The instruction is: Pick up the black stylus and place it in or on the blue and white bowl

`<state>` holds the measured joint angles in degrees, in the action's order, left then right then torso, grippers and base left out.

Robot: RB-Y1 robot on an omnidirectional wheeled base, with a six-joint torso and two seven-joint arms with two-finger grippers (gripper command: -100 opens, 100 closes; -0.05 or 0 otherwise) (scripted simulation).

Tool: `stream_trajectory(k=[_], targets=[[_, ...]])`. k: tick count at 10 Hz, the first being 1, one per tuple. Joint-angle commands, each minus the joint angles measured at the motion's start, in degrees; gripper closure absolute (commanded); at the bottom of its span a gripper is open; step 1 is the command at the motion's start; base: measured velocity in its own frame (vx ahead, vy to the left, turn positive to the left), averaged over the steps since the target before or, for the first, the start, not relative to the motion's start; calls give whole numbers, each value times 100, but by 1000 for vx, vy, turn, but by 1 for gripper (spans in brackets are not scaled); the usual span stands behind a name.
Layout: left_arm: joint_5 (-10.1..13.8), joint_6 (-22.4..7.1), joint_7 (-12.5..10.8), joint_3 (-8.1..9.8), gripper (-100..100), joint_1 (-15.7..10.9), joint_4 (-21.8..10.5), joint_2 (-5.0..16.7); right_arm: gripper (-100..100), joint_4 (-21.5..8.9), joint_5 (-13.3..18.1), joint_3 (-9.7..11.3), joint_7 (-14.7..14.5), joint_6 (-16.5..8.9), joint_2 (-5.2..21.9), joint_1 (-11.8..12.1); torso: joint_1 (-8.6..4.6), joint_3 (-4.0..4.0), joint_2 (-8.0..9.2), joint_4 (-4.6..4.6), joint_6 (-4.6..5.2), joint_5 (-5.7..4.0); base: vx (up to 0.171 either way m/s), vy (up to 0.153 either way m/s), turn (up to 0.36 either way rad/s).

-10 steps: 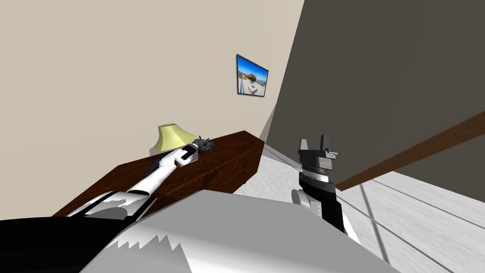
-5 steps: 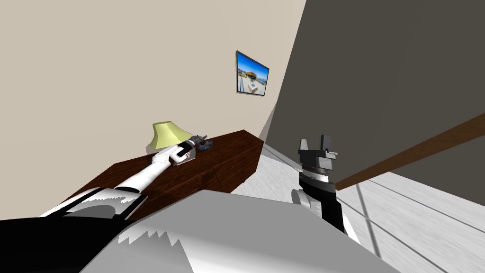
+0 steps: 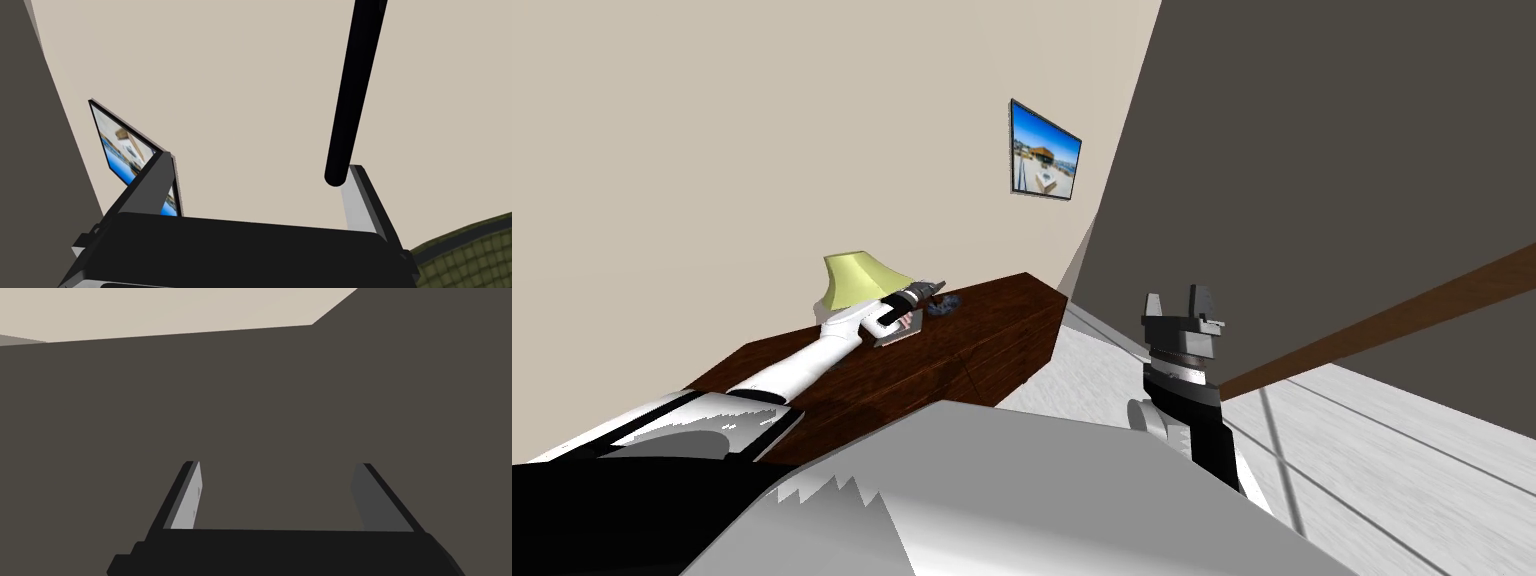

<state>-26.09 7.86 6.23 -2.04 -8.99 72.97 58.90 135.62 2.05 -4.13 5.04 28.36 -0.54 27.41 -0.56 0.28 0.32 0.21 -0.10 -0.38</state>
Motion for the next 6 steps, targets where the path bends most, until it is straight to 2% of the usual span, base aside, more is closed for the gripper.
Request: stream_trajectory(k=[1, 6], targets=[[0, 0, 0, 0, 0, 0, 0, 0, 0, 0, 0, 0, 0, 0, 0, 0, 0, 0, 0, 0, 0, 0, 0, 0, 0], [-1, 1, 2, 0, 0, 0, -1, -2, 0, 0, 0, 0, 0, 0, 0, 0, 5, 2, 4, 1, 0, 1, 0, 0, 0]])
